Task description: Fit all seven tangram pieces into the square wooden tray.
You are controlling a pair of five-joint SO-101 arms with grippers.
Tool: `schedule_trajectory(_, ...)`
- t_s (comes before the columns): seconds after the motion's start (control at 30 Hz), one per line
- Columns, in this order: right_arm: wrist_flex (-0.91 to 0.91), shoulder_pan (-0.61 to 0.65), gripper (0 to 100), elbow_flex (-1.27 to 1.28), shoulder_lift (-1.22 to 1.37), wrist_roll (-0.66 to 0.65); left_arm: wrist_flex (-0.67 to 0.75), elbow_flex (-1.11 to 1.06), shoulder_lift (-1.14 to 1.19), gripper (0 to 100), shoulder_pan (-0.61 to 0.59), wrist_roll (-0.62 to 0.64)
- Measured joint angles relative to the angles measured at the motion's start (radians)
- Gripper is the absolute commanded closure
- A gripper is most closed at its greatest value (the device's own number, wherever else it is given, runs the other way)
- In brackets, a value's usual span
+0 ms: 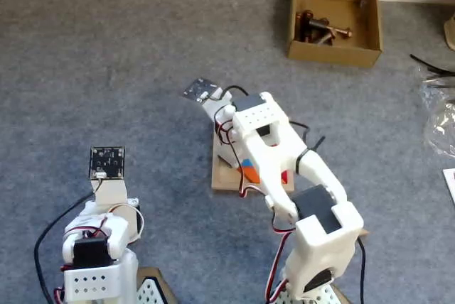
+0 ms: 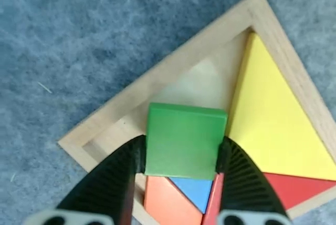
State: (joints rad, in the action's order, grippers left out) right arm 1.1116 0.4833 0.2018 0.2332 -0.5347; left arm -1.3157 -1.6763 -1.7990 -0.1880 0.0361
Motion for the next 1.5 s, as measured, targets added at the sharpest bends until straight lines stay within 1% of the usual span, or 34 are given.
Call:
schedule_trajectory(0.07, -0.002, -0.005, 84.5, -0.025, 0.0, 0.0, 0.0, 0.0, 0.0, 100, 0.0, 0.0)
schedule_trajectory(0.2, -0.008, -0.003, 79.6, -0.035, 0.0, 0.018, 0.0, 0.0, 0.0, 100, 0.0, 0.0)
schedule_trajectory(0.5, -0.008, 0.012, 79.6, -0.037, 0.0, 0.034, 0.0, 0.0, 0.0, 100, 0.0, 0.0)
schedule_trajectory(0.77, -0.008, 0.054, 79.6, -0.037, 0.0, 0.034, 0.0, 0.0, 0.0, 100, 0.0, 0.0)
schedule_trajectory(1.2, -0.008, 0.055, 79.6, -0.037, 0.0, 0.034, 0.0, 0.0, 0.0, 100, 0.0, 0.0)
schedule_trajectory(1.3, 0.031, 0.055, 79.6, -0.049, 0.0, 0.034, 0.0, 0.0, 0.0, 100, 0.0, 0.0)
schedule_trajectory(1.37, 0.074, 0.046, 79.6, -0.101, 0.0, 0.034, 0.0, 0.0, 0.0, 100, 0.0, 0.0)
schedule_trajectory(1.5, 0.18, -0.02, 79.6, -0.204, -0.008, 0.034, 0.0, 0.0, 0.0, 100, 0.0, 0.0)
